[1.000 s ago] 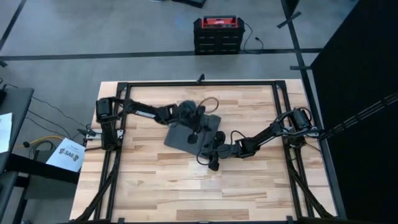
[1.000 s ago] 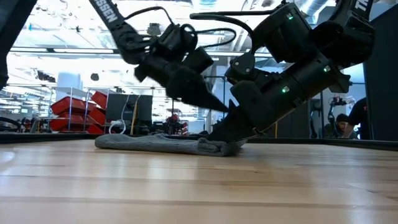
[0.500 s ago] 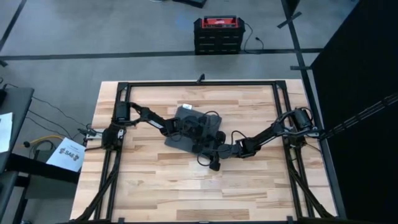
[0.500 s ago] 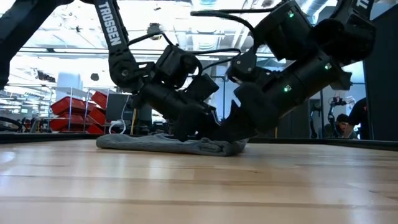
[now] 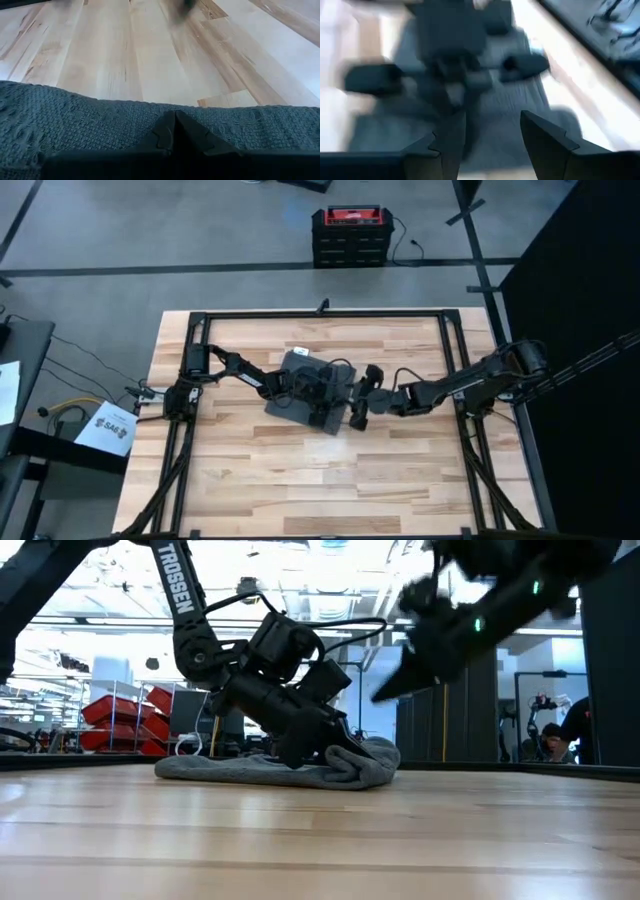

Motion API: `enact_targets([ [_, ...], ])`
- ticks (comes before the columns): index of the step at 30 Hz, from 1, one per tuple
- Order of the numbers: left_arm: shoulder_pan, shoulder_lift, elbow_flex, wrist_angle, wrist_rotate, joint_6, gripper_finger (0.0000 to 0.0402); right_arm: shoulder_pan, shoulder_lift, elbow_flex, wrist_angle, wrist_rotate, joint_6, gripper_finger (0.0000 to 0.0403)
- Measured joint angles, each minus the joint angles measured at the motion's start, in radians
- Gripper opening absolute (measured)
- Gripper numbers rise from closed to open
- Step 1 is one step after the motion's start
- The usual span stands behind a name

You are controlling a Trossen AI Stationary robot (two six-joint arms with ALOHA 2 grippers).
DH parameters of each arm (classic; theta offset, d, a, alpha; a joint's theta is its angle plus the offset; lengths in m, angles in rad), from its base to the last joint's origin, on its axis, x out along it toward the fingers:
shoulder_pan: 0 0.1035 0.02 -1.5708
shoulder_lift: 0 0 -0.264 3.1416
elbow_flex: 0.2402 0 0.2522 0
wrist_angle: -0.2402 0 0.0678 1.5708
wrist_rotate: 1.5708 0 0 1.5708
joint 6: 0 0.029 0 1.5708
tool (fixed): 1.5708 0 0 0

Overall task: Roll towel
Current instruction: Roll the gray towel

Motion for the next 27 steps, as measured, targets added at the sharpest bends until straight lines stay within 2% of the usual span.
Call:
enact_targets([
  [3,-0.008,0.001,0.0,0.002,-0.003,-0.003,0.0,-0.074,0.045,-0.072,0.156,-0.093,-0.018,0.017],
  [7,-0.017,0.002,0.0,0.01,-0.002,-0.025,0.0,-0.14,0.141,-0.113,0.308,-0.113,-0.084,0.0154],
  [12,-0.017,0.002,-0.001,0.011,0.002,-0.088,0.0,-0.203,0.141,-0.107,0.327,-0.133,-0.157,0.0118],
  [14,-0.019,0.002,-0.001,0.01,0.001,-0.108,0.0,-0.246,0.065,-0.093,0.261,-0.216,-0.201,0.0106],
  [18,-0.035,0.002,-0.001,0.005,0.026,-0.123,0.0,-0.37,-0.078,0.007,-0.056,-0.44,-0.367,0.008],
  [22,-0.051,0.001,0.0,-0.035,0.097,-0.059,0.0,-0.496,-0.102,0.088,-0.254,-0.678,-0.525,0.0047],
  [24,-0.052,-0.001,0.001,-0.067,0.135,-0.03,0.0,-0.537,-0.081,0.112,-0.342,-0.723,-0.569,0.0026],
  [27,-0.045,-0.001,0.002,-0.093,0.228,-0.049,0.0,-0.532,-0.045,0.108,-0.428,-0.733,-0.611,0.0004],
])
